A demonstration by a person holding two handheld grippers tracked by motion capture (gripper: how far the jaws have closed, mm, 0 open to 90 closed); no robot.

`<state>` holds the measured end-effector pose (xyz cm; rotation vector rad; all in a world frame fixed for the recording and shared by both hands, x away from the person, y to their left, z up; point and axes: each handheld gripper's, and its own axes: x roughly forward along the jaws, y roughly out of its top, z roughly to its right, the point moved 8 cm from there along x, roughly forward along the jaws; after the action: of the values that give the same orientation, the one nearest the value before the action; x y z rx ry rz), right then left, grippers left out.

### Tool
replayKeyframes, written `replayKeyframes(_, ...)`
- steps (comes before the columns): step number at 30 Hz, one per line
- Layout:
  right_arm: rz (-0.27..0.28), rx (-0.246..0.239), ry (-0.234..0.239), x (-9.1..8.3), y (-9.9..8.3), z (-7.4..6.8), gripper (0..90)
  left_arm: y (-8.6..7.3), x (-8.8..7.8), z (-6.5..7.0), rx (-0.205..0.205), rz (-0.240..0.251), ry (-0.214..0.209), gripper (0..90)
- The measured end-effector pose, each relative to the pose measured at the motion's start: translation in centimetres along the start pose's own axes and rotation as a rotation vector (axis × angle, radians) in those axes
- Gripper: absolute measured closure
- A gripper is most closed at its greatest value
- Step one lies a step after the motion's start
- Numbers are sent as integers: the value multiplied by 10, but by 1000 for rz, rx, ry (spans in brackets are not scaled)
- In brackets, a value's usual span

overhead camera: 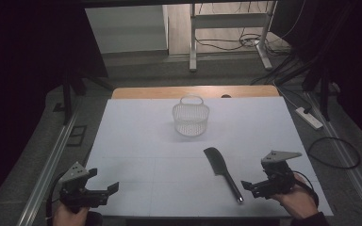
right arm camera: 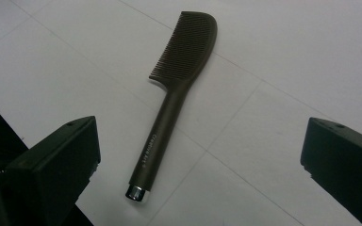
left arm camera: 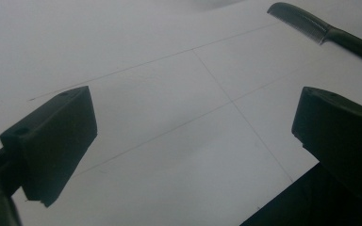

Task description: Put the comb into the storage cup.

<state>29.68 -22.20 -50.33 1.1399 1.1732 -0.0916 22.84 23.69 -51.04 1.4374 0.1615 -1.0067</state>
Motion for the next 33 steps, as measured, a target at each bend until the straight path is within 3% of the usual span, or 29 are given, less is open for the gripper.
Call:
replayKeyframes(13,-59,-41,15,16,10,-12,0,0,0,0,-3,0,-2,12)
replayKeyframes(19,-78,-37,15,21,14,-16,0,0,0,0,-4,-1,-2,12)
replayKeyframes(33,-138,-93,44,38,21,-30,0,0,0,-1,-8,-3,-3,12)
